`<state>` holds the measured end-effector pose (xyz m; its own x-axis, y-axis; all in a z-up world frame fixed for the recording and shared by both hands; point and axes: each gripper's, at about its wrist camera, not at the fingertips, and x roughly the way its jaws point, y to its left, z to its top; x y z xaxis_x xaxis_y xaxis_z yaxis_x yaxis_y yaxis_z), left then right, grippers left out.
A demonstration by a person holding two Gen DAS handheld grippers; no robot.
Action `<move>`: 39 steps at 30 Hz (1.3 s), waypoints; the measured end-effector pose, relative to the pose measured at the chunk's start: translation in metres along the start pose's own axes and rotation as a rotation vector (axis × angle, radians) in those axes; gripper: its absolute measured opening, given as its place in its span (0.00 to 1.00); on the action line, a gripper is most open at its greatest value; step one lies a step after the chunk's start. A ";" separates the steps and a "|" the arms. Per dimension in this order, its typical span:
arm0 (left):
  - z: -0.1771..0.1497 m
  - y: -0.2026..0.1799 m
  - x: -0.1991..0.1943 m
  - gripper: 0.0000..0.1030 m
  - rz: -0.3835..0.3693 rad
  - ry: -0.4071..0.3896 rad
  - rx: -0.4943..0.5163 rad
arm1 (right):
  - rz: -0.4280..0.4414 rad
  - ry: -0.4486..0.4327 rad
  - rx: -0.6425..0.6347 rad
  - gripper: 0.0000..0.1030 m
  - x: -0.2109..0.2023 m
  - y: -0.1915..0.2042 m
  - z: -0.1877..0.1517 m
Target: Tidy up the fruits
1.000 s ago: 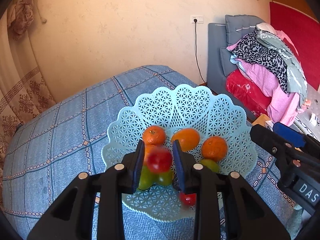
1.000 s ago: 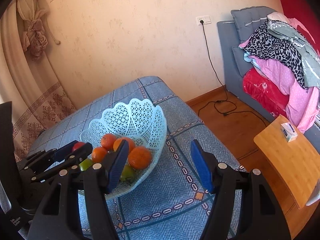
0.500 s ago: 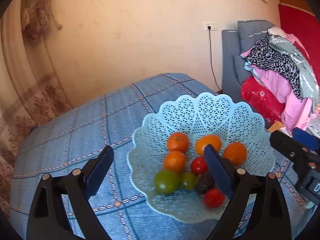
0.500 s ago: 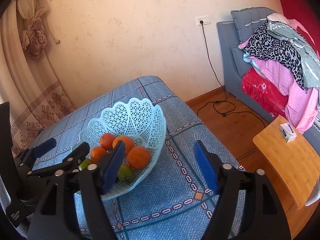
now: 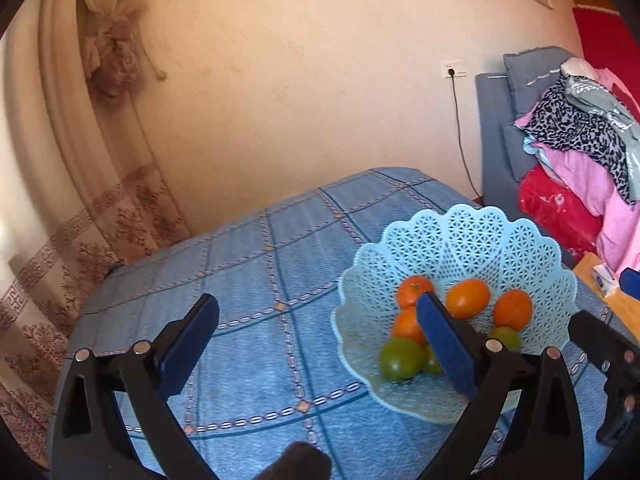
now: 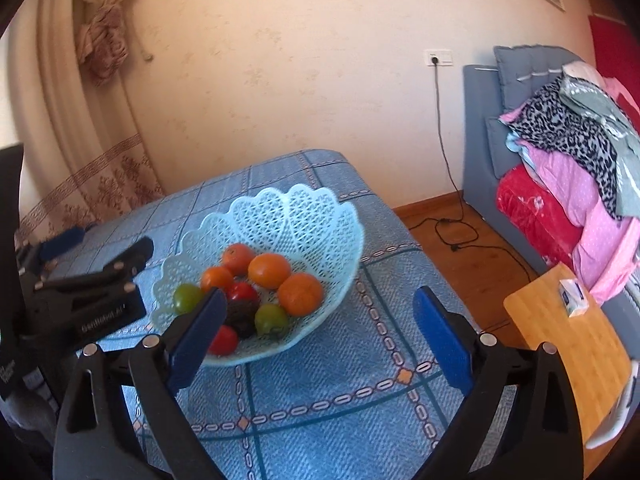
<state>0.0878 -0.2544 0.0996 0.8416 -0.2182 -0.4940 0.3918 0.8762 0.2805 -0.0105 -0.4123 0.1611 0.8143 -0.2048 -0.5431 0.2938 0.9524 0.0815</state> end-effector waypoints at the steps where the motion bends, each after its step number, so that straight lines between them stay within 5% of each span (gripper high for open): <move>1: -0.001 0.002 -0.002 0.95 0.010 -0.002 0.003 | 0.002 0.002 -0.010 0.93 0.000 0.003 -0.001; 10: -0.015 0.013 -0.017 0.95 0.067 -0.022 0.007 | -0.002 -0.015 -0.088 0.96 -0.006 0.021 -0.008; 39: -0.042 0.023 0.006 0.95 0.032 0.061 -0.039 | -0.027 0.014 -0.116 0.96 0.015 0.029 -0.017</move>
<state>0.0863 -0.2179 0.0686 0.8288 -0.1644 -0.5348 0.3495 0.8985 0.2655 0.0013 -0.3841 0.1415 0.7996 -0.2283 -0.5554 0.2547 0.9665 -0.0305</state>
